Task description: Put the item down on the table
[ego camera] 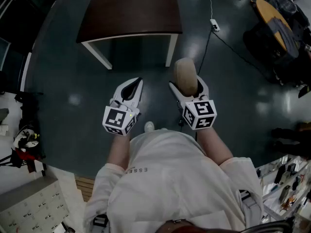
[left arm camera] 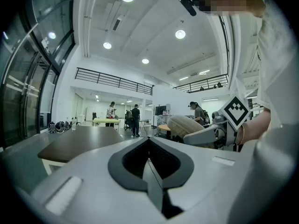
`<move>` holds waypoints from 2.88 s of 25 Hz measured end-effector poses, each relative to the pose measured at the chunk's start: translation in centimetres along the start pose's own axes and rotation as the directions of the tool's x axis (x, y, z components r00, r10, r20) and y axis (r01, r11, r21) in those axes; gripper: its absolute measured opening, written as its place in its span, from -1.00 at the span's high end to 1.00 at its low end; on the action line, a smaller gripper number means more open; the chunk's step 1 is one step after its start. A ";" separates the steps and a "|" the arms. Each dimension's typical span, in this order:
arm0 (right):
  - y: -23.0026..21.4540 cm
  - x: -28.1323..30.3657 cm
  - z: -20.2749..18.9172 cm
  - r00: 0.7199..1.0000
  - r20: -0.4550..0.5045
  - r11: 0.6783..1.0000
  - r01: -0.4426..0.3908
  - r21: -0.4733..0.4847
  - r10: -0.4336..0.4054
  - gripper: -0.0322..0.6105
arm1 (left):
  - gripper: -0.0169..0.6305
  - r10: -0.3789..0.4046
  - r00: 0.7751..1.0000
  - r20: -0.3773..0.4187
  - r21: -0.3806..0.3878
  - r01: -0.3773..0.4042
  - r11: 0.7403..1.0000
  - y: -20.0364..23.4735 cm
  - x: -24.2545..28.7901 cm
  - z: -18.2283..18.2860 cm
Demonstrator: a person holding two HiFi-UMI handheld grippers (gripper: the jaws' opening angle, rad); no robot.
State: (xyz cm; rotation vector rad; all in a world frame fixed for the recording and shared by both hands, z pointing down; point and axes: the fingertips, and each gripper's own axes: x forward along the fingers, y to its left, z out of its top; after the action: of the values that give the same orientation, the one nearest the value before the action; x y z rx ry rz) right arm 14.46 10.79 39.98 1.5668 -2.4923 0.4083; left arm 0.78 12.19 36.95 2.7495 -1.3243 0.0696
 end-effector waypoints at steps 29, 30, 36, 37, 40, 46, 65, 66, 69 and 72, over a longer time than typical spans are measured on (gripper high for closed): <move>1.6 5.6 -0.7 0.995 -0.069 0.994 0.075 0.085 -0.069 -0.32 | 0.92 -0.013 1.000 0.014 -0.055 0.014 0.998 7.2 -1.2 -0.8; 1.5 6.2 -0.7 0.995 -0.070 0.993 0.080 0.088 -0.074 -0.32 | 0.92 -0.011 1.000 0.019 -0.058 0.012 0.998 7.8 -1.1 -0.8; 0.0 10.3 -0.7 0.991 -0.101 0.991 0.096 0.098 -0.086 -0.32 | 0.92 -0.013 1.000 0.020 -0.065 0.014 0.998 11.1 0.8 -1.1; -0.4 11.3 -0.6 0.991 -0.105 0.990 0.095 0.104 -0.084 -0.32 | 0.92 -0.004 1.000 0.017 -0.068 0.005 0.998 12.0 1.4 -1.2; -1.7 14.3 -0.2 0.991 -0.110 0.990 0.088 0.110 -0.076 -0.32 | 0.92 0.008 1.000 0.016 -0.073 -0.007 0.997 14.4 3.7 -1.6; -6.5 22.6 3.2 0.993 -0.108 0.995 0.053 0.086 -0.044 -0.32 | 0.92 -0.022 1.000 -0.001 -0.021 0.022 1.000 18.4 12.0 -0.7; -13.8 41.7 7.9 0.982 -0.183 0.999 -0.031 0.044 0.038 -0.32 | 0.92 0.046 0.999 0.004 -0.072 -0.046 0.996 30.9 27.7 0.4; -13.8 42.6 7.6 0.980 -0.194 0.999 -0.030 0.044 0.038 -0.32 | 0.92 0.046 0.999 0.002 -0.078 -0.046 0.996 31.6 28.1 0.3; -14.0 45.2 6.5 0.971 -0.237 0.999 -0.020 0.040 0.029 -0.32 | 0.92 0.032 0.999 -0.005 -0.092 -0.032 0.995 33.6 29.8 -0.1; -14.6 48.1 5.1 0.959 -0.285 0.999 0.002 0.040 0.009 -0.32 | 0.92 0.006 1.000 -0.013 -0.102 -0.008 0.995 35.7 31.8 -0.6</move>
State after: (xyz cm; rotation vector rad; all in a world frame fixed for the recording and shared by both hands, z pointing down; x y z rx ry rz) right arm 6.76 -37.96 50.94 1.4035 -2.2797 0.6388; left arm -7.31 -34.64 42.20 2.6558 -1.2966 0.0188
